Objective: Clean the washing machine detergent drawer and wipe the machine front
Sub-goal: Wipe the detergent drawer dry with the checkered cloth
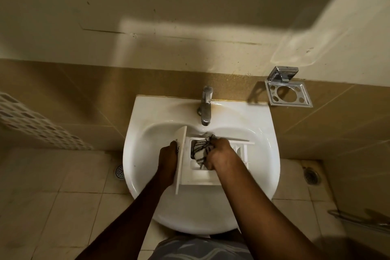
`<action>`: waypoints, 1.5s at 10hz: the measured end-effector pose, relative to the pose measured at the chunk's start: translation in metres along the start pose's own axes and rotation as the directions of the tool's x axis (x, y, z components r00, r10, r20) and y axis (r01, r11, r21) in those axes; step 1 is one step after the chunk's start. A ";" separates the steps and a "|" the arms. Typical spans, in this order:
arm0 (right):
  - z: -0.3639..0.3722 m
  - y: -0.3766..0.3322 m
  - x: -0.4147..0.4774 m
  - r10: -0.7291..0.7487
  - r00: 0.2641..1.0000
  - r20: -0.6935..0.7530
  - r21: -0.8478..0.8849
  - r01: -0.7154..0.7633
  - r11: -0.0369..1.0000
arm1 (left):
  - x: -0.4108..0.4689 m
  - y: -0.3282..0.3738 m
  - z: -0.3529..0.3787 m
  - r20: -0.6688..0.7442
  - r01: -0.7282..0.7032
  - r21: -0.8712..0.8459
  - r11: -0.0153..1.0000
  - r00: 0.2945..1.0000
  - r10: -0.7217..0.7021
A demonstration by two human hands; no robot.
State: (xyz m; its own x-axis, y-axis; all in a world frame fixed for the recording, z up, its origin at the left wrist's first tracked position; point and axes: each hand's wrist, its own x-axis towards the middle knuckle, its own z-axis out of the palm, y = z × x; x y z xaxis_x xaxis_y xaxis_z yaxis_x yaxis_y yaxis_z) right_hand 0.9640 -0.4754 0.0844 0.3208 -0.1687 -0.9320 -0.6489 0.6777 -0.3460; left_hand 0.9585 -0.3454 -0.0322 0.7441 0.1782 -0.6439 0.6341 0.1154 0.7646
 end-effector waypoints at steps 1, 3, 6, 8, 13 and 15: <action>-0.013 -0.016 0.009 -0.056 0.998 0.001 -0.311 0.053 0.949 | -0.002 0.003 0.001 0.019 0.015 0.017 1.000 1.000 -0.015; -0.043 -0.039 0.043 -0.318 0.946 -0.062 -0.959 0.032 0.283 | -0.005 0.001 -0.001 0.034 0.013 0.010 1.000 0.999 -0.013; -0.047 0.004 0.039 -0.210 0.964 -0.166 0.393 0.260 0.882 | -0.011 -0.001 0.002 0.005 0.005 -0.016 1.000 1.000 -0.005; -0.038 0.052 0.039 -0.931 0.313 0.189 -0.405 0.888 0.217 | -0.010 0.000 0.003 0.020 0.028 -0.006 1.000 0.999 -0.028; -0.105 -0.030 0.105 -0.566 0.280 0.775 -0.629 0.418 -0.655 | -0.014 -0.002 0.005 0.028 0.001 -0.025 1.000 1.000 -0.001; -0.090 -0.014 0.100 -0.764 0.319 0.561 -0.786 0.496 -0.370 | -0.009 -0.005 0.002 0.018 -0.002 -0.016 1.000 1.000 0.003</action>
State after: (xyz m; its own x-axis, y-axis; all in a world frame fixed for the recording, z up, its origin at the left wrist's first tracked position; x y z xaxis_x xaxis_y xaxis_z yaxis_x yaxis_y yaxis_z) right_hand 0.9428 -0.5660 -0.0140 0.9850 -0.1700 0.0280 -0.1429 -0.8968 -0.4187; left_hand 0.9489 -0.3496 -0.0301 0.7493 0.1614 -0.6423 0.6288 0.1308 0.7665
